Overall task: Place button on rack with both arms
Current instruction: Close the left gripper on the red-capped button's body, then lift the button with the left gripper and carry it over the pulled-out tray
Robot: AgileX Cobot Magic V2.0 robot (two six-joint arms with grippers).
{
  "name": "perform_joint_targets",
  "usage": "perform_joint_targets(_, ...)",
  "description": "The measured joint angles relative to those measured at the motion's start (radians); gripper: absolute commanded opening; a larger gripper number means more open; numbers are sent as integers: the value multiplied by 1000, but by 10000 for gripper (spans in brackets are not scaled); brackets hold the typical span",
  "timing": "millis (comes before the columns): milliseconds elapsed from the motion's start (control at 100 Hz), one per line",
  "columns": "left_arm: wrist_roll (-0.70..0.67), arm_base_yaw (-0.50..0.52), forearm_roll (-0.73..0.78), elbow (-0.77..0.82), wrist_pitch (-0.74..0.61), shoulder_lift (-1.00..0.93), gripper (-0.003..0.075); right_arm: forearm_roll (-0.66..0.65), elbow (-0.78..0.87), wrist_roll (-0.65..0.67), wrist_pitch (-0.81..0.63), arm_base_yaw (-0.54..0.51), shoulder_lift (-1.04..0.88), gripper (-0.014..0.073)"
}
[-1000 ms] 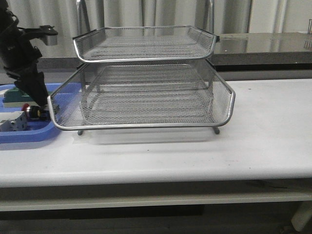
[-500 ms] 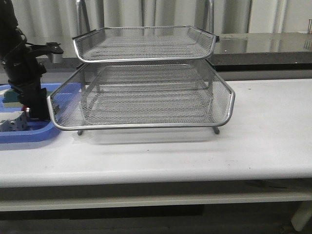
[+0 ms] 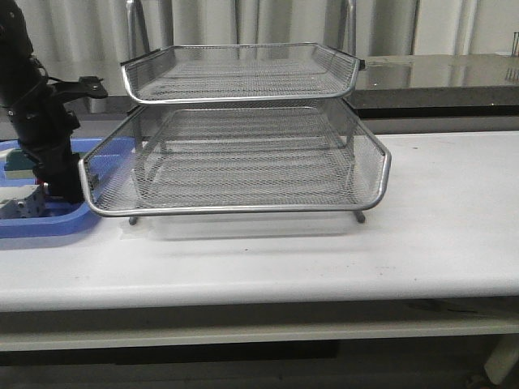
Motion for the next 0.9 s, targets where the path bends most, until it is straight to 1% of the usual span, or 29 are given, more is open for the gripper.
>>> perform_joint_targets(430, 1, 0, -2, -11, -12, 25, 546, 0, 0, 0, 0, 0, 0, -71)
perform_joint_targets(530, 1, 0, -7, -14, -6, 30, 528, 0, 0, 0, 0, 0, 0, -71)
perform_joint_targets(640, 1, 0, -11, -14, 1, 31, 455, 0, 0, 0, 0, 0, 0, -71)
perform_joint_targets(790, 1, 0, -13, -14, 14, 32, 299, 0, 0, 0, 0, 0, 0, -71)
perform_joint_targets(900, 1, 0, -15, -15, 11, 33, 202, 0, 0, 0, 0, 0, 0, -71)
